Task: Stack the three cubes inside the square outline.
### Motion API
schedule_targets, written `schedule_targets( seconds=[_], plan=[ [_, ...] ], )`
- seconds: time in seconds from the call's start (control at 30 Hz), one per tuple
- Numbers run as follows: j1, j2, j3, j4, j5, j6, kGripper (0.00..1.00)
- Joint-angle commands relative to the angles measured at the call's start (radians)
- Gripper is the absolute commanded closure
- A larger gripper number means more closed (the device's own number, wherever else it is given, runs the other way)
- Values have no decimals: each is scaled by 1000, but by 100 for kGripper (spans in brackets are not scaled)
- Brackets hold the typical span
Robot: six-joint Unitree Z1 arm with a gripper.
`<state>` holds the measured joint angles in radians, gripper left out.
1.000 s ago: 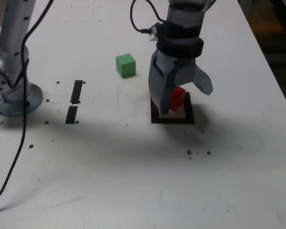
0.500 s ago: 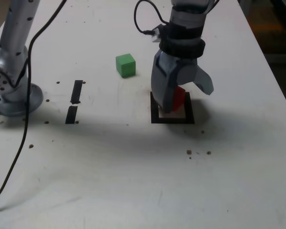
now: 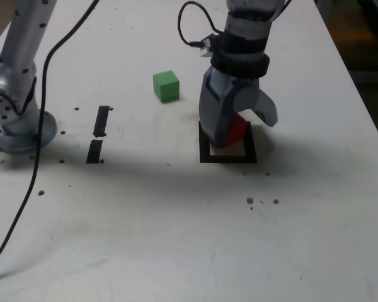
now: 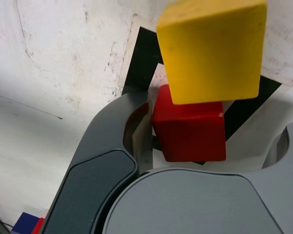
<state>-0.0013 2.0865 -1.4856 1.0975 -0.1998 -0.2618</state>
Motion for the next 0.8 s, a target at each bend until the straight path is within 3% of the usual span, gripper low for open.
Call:
schedule_targets(
  seconds=[0.0, 0.5, 0.63, 0.77],
  plan=[
    [5, -2, 3, -1, 2, 2, 15],
    [8, -15, 23, -11, 14, -6, 70],
    [4, -29, 21, -14, 16, -2, 78],
    [-14, -47, 10, 0, 17, 11, 79]
  ],
)
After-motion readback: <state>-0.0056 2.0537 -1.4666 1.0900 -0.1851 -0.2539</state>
